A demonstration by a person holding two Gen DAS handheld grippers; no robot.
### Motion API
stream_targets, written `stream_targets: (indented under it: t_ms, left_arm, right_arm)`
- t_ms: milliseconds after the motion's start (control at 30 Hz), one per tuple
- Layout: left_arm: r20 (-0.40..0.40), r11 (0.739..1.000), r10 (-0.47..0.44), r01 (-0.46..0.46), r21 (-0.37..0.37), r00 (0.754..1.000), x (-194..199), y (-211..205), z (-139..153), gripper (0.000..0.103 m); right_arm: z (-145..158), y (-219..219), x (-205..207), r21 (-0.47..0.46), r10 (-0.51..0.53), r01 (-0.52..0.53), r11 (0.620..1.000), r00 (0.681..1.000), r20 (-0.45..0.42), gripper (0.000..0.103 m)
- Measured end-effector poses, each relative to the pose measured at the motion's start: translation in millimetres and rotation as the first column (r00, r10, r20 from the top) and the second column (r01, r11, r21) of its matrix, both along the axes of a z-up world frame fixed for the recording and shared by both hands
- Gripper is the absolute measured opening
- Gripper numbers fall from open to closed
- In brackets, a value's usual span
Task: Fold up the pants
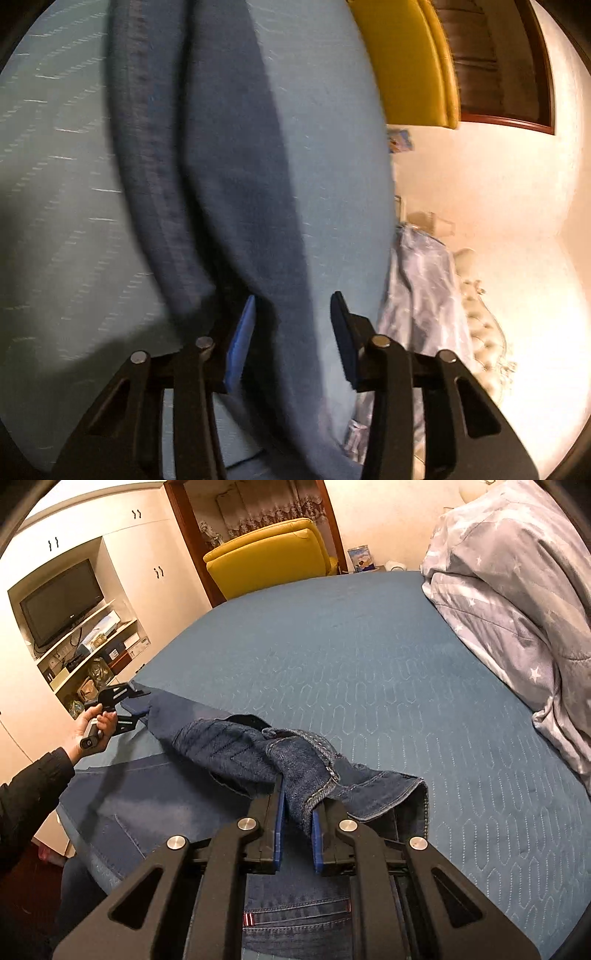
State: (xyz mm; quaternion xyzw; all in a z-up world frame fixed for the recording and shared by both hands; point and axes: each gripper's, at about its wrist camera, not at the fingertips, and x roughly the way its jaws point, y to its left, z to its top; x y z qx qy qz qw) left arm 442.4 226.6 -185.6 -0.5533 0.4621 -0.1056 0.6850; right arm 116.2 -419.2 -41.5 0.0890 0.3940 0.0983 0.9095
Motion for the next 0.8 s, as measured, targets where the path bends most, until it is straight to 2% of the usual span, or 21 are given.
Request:
stream_targets:
  t_ms: [133, 233, 367, 400, 433, 467, 533, 633, 733, 800]
  left_arm:
    - [-0.014, 1.0, 0.023, -0.023, -0.015, 1.0, -1, 12, -7, 0.033]
    - [-0.07, 0.999, 0.044, -0.046, -0.026, 0.997, -6, 13, -16, 0.033]
    - [-0.077, 0.997, 0.053, -0.057, -0.052, 0.996, -9, 15, -24, 0.033]
    - [-0.08, 0.997, 0.058, -0.062, -0.051, 0.995, -9, 17, -25, 0.029]
    - [-0.084, 0.996, 0.062, -0.067, -0.051, 0.995, -6, 19, -26, 0.014]
    - [-0.08, 0.997, 0.065, -0.069, -0.04, 0.995, -2, 23, -24, 0.003]
    - [-0.055, 0.998, 0.067, -0.068, -0.01, 0.996, -1, 27, -9, 0.002]
    - [0.007, 0.998, 0.049, -0.049, 0.045, 0.999, -23, 27, 28, 0.002]
    - [0.094, 0.991, 0.049, -0.06, 0.117, 0.994, -93, 31, 83, 0.002]
    - [0.137, 0.986, 0.054, -0.074, 0.148, 0.989, -163, 30, 104, 0.002]
  right_arm:
    - [-1, -3, 2, -0.011, -0.001, 0.001, 1.0, 1.0, -0.007, 0.012]
    - [2, -2, 1, -0.017, -0.004, 0.004, 1.0, 1.0, -0.003, 0.012]
    - [2, -5, 3, -0.016, -0.007, 0.007, 1.0, 1.0, -0.011, 0.012]
    - [2, -4, 3, -0.014, -0.006, 0.006, 1.0, 1.0, -0.013, 0.012]
    - [2, -4, 3, -0.015, -0.002, 0.002, 1.0, 1.0, -0.016, 0.012]
    - [2, -3, 3, -0.019, 0.001, -0.002, 1.0, 1.0, -0.019, 0.012]
    - [2, -3, 4, -0.024, 0.004, -0.004, 1.0, 1.0, -0.02, 0.012]
    - [4, -12, 1, -0.032, 0.008, -0.009, 0.999, 1.0, -0.02, 0.012]
    - [0, -26, -12, -0.047, 0.041, -0.042, 0.998, 0.998, -0.037, 0.012]
    - [-11, -42, -24, -0.025, 0.032, -0.034, 0.999, 0.997, -0.067, 0.012]
